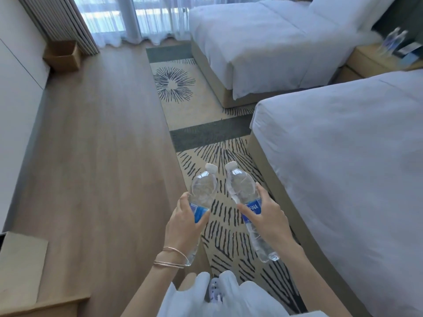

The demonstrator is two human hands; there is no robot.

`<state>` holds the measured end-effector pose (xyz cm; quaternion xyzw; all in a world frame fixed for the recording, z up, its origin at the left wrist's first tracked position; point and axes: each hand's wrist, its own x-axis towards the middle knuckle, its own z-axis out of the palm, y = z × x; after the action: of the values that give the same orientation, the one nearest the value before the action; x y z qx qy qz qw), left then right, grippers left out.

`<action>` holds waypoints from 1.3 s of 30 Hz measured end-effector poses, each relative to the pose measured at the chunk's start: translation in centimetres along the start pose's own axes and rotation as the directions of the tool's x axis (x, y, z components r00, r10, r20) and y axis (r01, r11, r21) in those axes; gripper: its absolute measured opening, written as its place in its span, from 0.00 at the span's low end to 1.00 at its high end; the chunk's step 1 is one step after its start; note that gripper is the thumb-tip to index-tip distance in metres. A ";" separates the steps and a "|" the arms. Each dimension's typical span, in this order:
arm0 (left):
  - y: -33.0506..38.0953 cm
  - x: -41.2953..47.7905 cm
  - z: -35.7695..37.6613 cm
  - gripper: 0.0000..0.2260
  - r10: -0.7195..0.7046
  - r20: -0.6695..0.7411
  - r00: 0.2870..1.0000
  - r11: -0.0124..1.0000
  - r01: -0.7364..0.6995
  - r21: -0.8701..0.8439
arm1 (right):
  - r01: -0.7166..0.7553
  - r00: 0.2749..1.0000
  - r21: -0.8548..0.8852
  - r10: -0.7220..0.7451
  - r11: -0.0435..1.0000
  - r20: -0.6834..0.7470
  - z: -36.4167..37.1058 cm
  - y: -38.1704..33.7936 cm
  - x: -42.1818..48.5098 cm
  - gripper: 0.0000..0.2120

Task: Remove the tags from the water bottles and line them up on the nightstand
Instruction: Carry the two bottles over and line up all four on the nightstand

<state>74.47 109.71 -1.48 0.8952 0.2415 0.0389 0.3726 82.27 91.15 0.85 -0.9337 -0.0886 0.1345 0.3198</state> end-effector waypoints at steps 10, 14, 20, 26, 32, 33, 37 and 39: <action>-0.8 15.0 -0.1 0.30 0.007 0.076 0.997 1.000 -0.009 0.024 | -0.057 0.998 -0.008 0.057 0.998 0.009 1.1 -2.4 13.6 0.39; -0.9 23.3 -2.1 0.29 0.046 0.072 0.996 0.998 -0.048 0.036 | -0.069 0.997 -0.006 0.068 0.998 -0.046 1.1 -5.6 20.1 0.37; -0.2 33.7 -5.0 0.28 0.090 0.084 0.992 0.994 -0.095 0.051 | -0.075 0.993 0.016 0.076 0.997 -0.092 1.1 -10.3 28.3 0.36; -0.2 39.8 -5.3 0.27 0.074 0.112 0.991 0.996 -0.078 0.033 | -0.119 0.991 0.041 0.122 0.992 -0.055 1.6 -11.8 34.0 0.36; 0.9 46.6 -3.7 0.27 0.064 0.150 0.987 0.997 -0.071 0.041 | -0.158 0.986 0.060 0.161 0.986 -0.038 1.2 -11.4 40.7 0.36; 1.3 47.9 -3.3 0.27 0.068 0.152 0.986 0.996 -0.075 0.039 | -0.162 0.986 0.070 0.164 0.984 -0.036 1.0 -11.3 42.1 0.35; 3.6 54.5 -1.7 0.27 0.076 0.169 0.983 0.996 -0.083 0.040 | -0.159 0.985 0.121 0.166 0.980 -0.050 -0.3 -10.6 48.7 0.36; 5.3 58.1 -1.0 0.27 0.083 0.177 0.981 0.995 -0.092 0.042 | -0.167 0.982 0.137 0.177 0.976 -0.066 -1.3 -10.3 52.4 0.35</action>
<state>127.54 133.96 -3.53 0.9140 0.1692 -0.0296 0.3676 131.53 111.58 -1.96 -0.9193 0.0143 0.1309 0.3708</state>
